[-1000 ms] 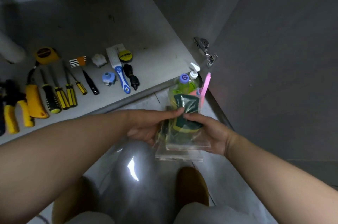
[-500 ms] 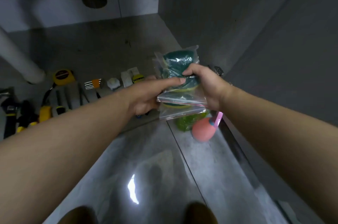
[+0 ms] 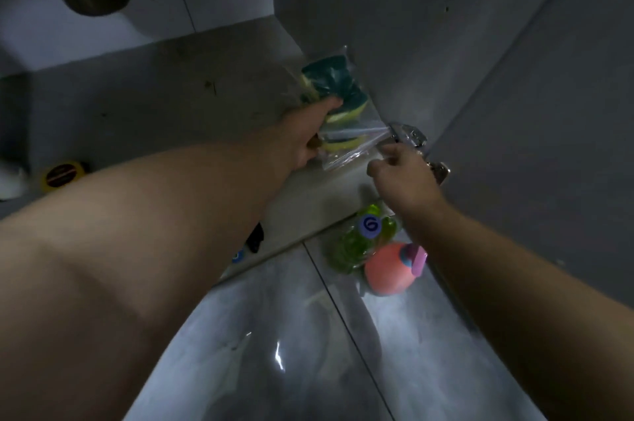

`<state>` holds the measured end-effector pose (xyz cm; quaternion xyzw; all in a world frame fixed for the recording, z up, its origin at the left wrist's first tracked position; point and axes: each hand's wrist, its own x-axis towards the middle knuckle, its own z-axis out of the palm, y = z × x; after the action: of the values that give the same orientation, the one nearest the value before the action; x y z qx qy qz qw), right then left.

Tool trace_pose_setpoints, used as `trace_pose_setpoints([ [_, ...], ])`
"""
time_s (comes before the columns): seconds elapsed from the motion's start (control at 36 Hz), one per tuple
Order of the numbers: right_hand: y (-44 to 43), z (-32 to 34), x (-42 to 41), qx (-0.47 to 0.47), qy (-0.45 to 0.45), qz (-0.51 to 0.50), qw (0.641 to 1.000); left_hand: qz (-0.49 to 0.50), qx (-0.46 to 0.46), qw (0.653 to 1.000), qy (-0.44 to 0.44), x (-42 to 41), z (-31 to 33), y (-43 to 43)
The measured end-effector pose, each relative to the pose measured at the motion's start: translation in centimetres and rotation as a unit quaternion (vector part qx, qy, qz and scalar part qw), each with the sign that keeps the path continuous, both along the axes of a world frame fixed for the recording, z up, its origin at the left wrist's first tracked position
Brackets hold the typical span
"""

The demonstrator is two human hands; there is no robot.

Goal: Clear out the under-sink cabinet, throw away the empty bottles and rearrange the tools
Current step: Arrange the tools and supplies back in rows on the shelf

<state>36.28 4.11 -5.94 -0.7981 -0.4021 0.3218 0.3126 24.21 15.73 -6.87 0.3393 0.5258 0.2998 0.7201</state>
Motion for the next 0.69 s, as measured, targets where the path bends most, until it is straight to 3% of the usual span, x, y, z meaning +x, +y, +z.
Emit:
trace_pose_setpoints([
  [0.11,0.8,0.1,-0.1,0.016,-0.006,0.018,1.0,0.023,-0.003,1.0,0.002,1.1,-0.6,1.6],
  [0.42,1.9,-0.5,0.5,0.058,0.062,0.01,0.996,0.051,0.064,0.983,0.162,2.1,-0.6,4.1],
  [0.5,1.5,-0.9,0.6,0.075,0.052,0.016,0.996,0.088,0.061,0.988,0.115,2.0,-0.6,4.5],
  [0.61,0.7,-1.0,1.0,0.083,0.03,0.024,0.996,0.054,0.062,0.995,0.049,1.5,-0.2,4.0],
  [0.69,-0.1,-0.7,1.3,0.087,0.014,0.027,0.996,0.049,0.062,0.996,0.052,0.7,0.1,3.8],
])
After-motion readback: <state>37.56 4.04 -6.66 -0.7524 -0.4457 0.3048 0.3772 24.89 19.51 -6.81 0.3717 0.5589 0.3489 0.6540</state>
